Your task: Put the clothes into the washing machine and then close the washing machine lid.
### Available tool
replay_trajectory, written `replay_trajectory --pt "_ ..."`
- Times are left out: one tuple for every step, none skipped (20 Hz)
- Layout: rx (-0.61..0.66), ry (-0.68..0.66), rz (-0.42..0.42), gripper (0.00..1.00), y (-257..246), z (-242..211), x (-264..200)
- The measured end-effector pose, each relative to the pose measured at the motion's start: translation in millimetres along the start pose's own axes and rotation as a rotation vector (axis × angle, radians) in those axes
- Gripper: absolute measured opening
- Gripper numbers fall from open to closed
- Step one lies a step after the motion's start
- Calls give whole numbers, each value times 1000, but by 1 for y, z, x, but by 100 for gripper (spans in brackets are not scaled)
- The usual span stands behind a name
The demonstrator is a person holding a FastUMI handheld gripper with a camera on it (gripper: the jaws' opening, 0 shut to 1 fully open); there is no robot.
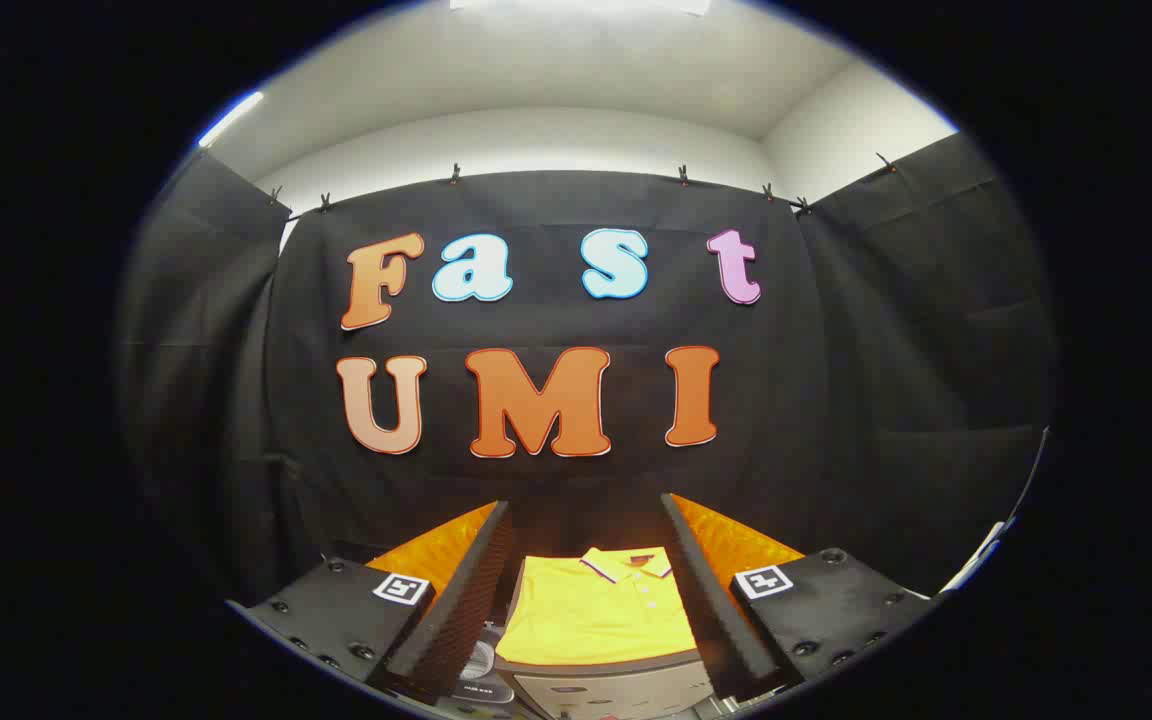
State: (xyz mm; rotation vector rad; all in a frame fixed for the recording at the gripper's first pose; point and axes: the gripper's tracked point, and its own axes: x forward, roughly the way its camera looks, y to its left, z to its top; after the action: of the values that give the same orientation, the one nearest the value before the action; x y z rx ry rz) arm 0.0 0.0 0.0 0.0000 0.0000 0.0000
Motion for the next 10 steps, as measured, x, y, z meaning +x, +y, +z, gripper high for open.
replay_trajectory --pt "1 0 1 95 0 1 1" --pt "0 6 -1 95 -2 1 1" --pt "-5 9 -6 95 -2 1 1" --pt "-10 9 -7 95 -2 3 1" --pt "-14 6 -9 95 -2 5 1" --pt "-15 6 -9 95 -1 7 2" --pt "-15 8 -9 95 0 8 3" --pt "-14 8 -2 95 1 9 2" --pt "-15 8 -2 95 3 10 2" --pt "-18 9 -3 95 2 12 2"
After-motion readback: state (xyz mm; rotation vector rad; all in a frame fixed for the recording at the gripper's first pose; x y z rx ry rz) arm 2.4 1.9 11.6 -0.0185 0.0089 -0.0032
